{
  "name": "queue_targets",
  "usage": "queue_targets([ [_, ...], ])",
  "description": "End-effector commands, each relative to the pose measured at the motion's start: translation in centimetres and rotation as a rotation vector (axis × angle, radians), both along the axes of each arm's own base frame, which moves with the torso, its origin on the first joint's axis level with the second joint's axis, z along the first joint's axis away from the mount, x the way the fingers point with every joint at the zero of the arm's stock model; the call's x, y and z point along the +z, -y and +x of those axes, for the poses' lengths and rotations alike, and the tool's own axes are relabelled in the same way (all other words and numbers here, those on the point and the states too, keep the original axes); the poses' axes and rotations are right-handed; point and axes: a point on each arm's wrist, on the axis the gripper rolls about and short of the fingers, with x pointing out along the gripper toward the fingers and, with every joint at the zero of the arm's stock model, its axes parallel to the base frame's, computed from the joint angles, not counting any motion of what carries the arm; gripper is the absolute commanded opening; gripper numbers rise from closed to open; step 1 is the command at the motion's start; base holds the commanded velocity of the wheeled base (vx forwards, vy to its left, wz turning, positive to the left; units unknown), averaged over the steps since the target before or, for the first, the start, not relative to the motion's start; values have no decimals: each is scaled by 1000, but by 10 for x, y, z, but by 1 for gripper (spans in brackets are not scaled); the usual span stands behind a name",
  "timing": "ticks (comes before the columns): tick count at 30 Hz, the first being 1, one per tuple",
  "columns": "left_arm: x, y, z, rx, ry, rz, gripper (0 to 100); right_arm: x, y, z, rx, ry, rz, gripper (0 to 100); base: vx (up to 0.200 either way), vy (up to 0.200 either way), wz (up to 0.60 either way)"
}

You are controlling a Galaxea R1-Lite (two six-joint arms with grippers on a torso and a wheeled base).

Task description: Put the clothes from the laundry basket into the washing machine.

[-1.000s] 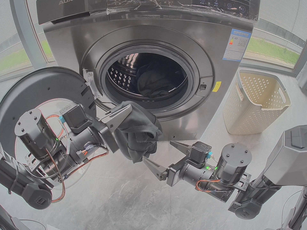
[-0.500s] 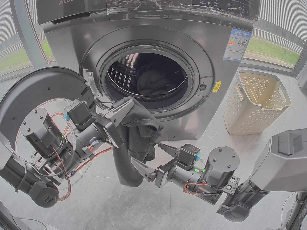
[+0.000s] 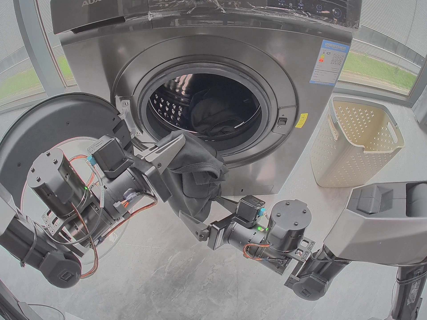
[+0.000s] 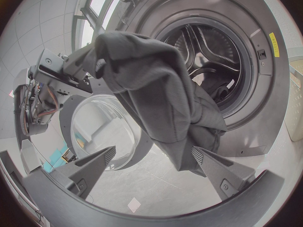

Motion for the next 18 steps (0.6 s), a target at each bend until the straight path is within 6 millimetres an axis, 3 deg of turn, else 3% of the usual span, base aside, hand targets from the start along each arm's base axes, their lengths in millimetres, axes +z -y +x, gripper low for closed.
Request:
queue_targets([
  [1,2,0,0,-2,9,-6,0,-10,-2,10,-15,-7,-7,100,0,0,0],
  [9,4,0,0,-3,13,-13,0,-14,-18,14,6,7,23,100,0,0,0],
  [18,4,0,0,-3,14,-14,0,0,-27,23,-2,32,106,100,0,0,0],
])
